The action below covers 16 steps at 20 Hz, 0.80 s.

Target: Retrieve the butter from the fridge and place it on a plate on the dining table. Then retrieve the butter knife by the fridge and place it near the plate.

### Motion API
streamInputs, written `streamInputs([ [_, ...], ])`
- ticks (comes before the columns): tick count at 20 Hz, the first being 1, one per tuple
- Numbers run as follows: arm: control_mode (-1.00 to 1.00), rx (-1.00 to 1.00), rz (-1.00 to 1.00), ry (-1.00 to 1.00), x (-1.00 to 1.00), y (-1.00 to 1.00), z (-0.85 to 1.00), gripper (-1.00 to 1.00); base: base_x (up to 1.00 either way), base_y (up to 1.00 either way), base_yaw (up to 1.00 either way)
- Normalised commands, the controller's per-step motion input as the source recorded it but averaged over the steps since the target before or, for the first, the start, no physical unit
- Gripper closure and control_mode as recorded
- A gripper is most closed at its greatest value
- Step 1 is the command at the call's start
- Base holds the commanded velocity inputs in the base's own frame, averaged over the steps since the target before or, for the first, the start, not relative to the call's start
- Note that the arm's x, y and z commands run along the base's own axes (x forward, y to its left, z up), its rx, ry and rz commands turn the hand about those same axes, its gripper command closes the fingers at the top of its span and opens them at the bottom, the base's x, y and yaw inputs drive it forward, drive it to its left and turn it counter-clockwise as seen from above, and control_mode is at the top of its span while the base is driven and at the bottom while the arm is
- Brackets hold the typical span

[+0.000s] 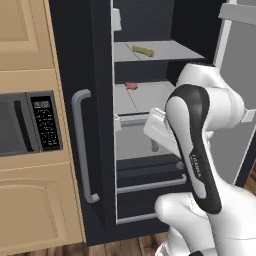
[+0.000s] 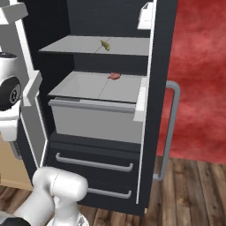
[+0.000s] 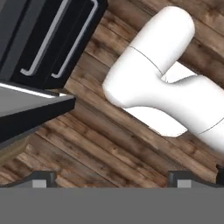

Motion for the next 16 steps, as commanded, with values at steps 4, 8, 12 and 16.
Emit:
streamInputs([
  [4, -1.0, 0.32, 0.24, -0.1, 0.21, -0.07, -0.02, -1.0, 0.0, 0.0, 0.0],
  [8, -1.0, 0.28, 0.41, -0.09, 0.42, 0.0, 0.0, -1.0, 0.0, 0.0, 0.0],
  [12, -1.0, 0.3, 0.33, -0.05, 0.57, 0.0, 0.0, -1.0, 0.0, 0.0, 0.0],
  [16, -1.0, 0.25, 0.27, -0.29, 0.22, 0.05, 0.0, -1.0, 0.0, 0.0, 0.0],
])
